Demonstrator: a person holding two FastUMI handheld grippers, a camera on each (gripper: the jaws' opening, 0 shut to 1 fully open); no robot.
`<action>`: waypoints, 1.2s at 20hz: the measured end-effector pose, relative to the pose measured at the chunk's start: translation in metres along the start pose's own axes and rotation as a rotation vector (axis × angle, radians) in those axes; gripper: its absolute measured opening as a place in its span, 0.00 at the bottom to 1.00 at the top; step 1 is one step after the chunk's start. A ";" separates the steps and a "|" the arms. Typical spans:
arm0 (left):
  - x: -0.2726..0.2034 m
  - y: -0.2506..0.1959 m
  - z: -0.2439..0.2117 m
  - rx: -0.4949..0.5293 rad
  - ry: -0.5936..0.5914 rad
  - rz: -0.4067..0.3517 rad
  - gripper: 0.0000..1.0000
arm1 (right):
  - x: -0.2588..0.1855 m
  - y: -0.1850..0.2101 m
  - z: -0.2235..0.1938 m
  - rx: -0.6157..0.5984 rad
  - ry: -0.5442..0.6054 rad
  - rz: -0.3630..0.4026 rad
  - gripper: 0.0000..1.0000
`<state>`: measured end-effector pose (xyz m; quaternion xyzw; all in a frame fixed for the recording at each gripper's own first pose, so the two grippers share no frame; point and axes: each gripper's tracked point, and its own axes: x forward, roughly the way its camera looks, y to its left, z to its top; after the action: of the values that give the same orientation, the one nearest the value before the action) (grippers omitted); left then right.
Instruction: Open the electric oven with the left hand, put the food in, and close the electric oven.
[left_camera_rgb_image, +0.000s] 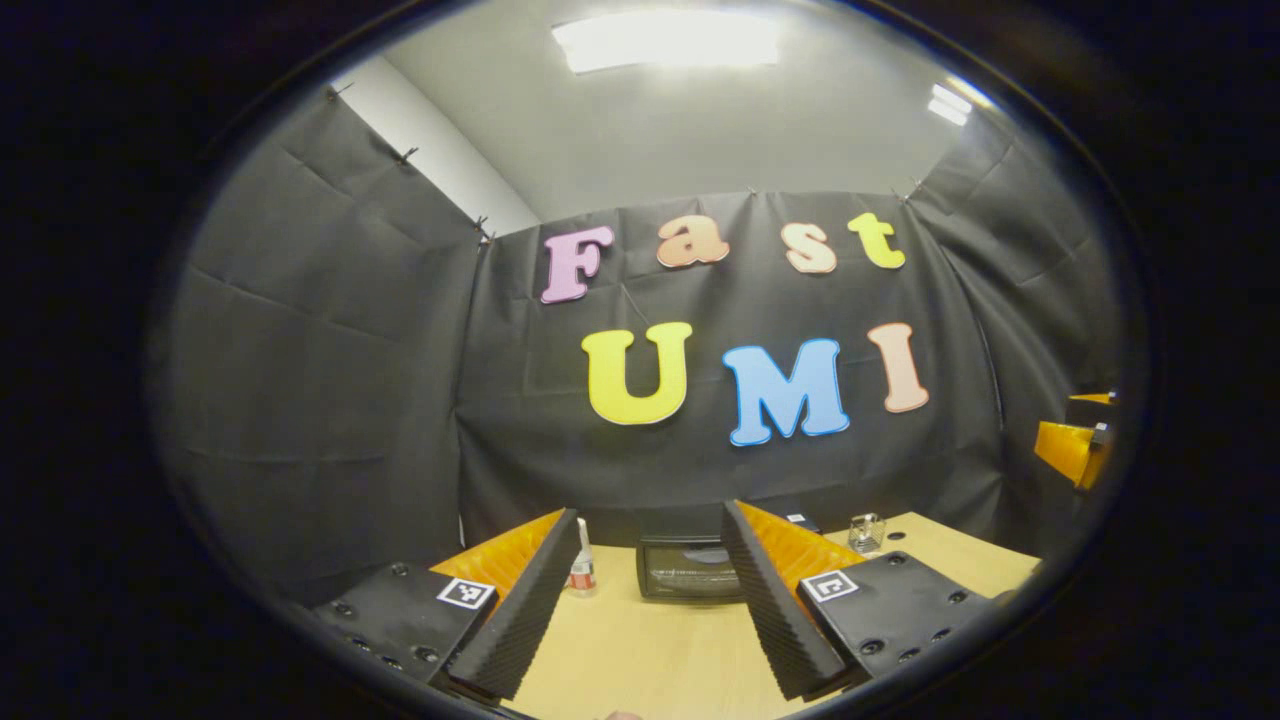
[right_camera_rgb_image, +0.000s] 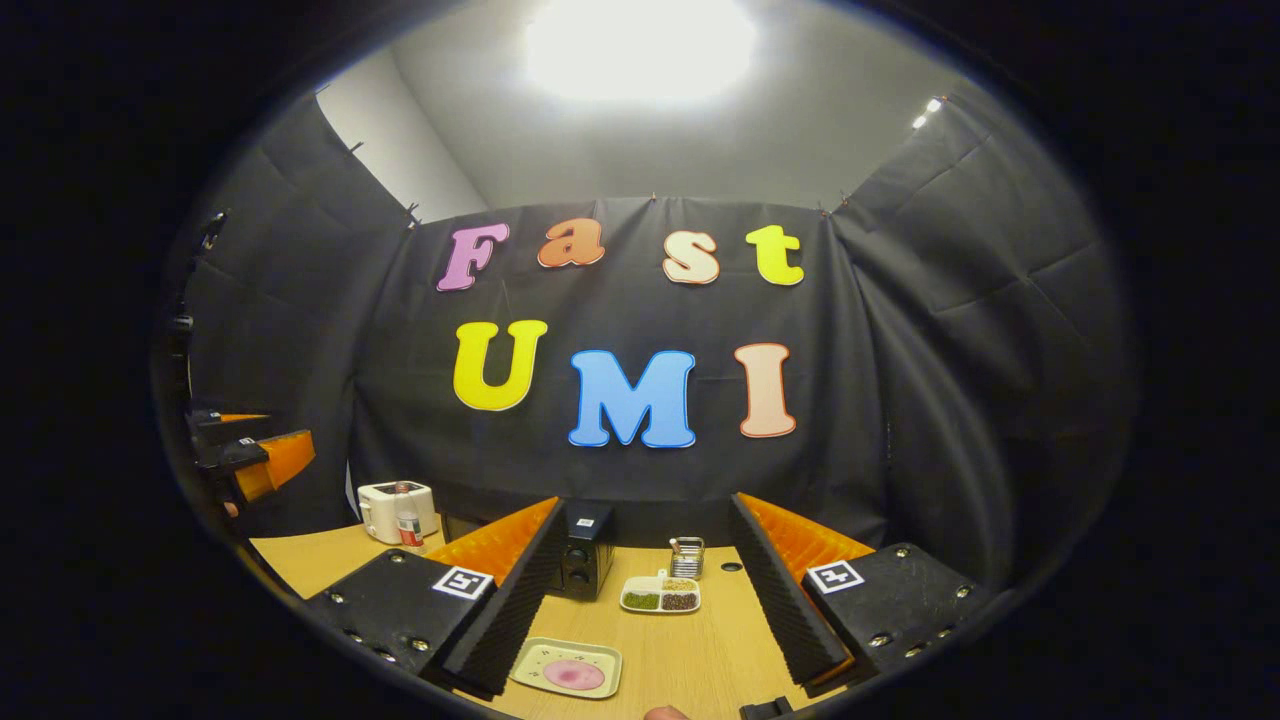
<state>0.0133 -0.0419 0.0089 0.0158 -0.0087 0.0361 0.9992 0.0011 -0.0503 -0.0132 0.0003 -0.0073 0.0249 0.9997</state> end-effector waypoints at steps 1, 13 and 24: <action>0.004 -0.004 0.001 -0.001 0.000 -0.005 1.00 | -0.001 -0.005 0.000 0.008 0.002 -0.006 0.99; 0.111 -0.032 -0.022 -0.033 -0.021 -0.094 1.00 | 0.027 -0.021 -0.003 0.039 0.022 -0.129 0.99; 0.246 -0.058 -0.096 -0.073 0.069 -0.215 0.96 | 0.075 -0.009 -0.011 -0.025 0.059 -0.261 1.00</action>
<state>0.2639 -0.0795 -0.0838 -0.0211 0.0260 -0.0712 0.9969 0.0770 -0.0559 -0.0235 -0.0121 0.0220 -0.1055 0.9941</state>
